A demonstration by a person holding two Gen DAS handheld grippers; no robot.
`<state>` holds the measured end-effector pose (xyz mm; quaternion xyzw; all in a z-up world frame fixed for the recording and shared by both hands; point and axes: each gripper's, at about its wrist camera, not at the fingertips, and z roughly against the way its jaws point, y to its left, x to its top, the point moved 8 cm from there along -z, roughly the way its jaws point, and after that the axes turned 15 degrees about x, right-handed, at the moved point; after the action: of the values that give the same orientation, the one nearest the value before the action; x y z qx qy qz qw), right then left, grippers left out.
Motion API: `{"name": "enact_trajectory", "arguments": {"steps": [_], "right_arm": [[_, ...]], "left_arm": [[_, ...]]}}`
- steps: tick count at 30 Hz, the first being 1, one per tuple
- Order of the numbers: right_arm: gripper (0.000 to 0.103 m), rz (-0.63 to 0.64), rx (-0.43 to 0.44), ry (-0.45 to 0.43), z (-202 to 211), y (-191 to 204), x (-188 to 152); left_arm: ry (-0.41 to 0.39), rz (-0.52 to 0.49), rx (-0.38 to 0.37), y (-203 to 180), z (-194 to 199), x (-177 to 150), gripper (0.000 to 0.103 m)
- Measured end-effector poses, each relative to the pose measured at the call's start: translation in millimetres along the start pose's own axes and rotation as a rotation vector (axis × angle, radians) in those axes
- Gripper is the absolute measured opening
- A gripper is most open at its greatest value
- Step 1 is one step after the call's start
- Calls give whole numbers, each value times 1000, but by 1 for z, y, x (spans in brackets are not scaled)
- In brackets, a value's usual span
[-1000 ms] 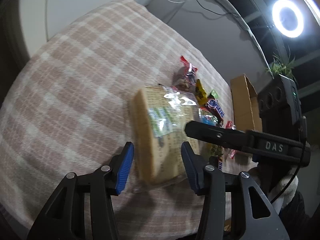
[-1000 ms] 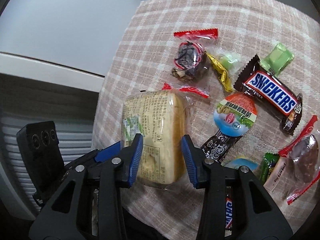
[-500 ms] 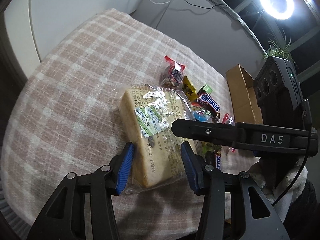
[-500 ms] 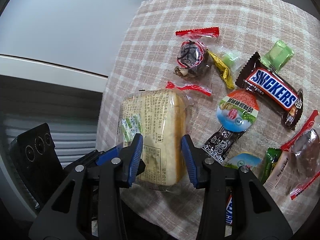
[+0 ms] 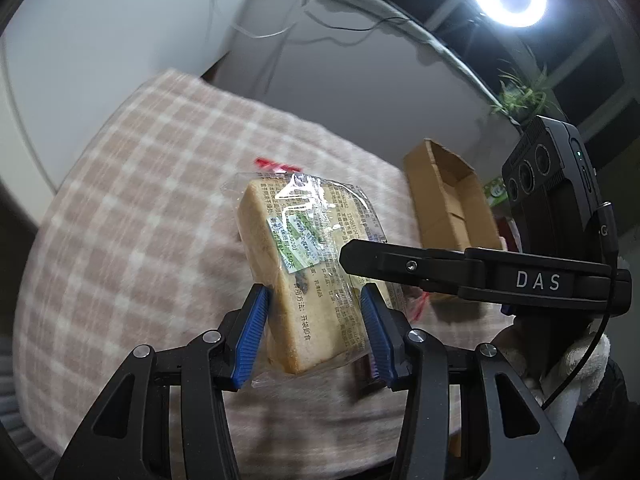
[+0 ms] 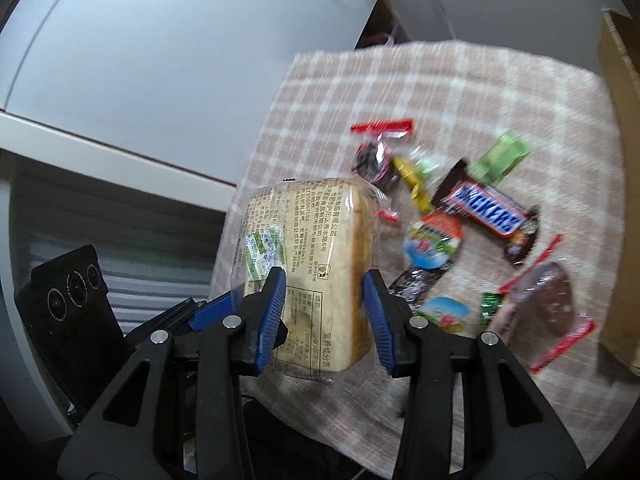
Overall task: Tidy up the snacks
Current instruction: 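Carry the bread loaf into the cardboard box and open the right gripper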
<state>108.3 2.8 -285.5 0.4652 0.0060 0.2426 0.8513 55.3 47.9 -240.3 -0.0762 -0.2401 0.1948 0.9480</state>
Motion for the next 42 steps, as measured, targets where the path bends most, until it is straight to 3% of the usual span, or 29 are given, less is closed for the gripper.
{"name": "enact_trajectory", "arguments": {"steps": [22,33,42], "right_arm": [[43,-96,-119,-259,161,-57,9],[43,-133,-190,-312,217,-97,14],[43,-155,-227,-310,231,-125,11]], "left_arm": [[-15,-248,-176,-148,-19,28,46],[7,-322,-217,-208,-42,31,45],[29,-376,-200,-229,-57,24,46]]}}
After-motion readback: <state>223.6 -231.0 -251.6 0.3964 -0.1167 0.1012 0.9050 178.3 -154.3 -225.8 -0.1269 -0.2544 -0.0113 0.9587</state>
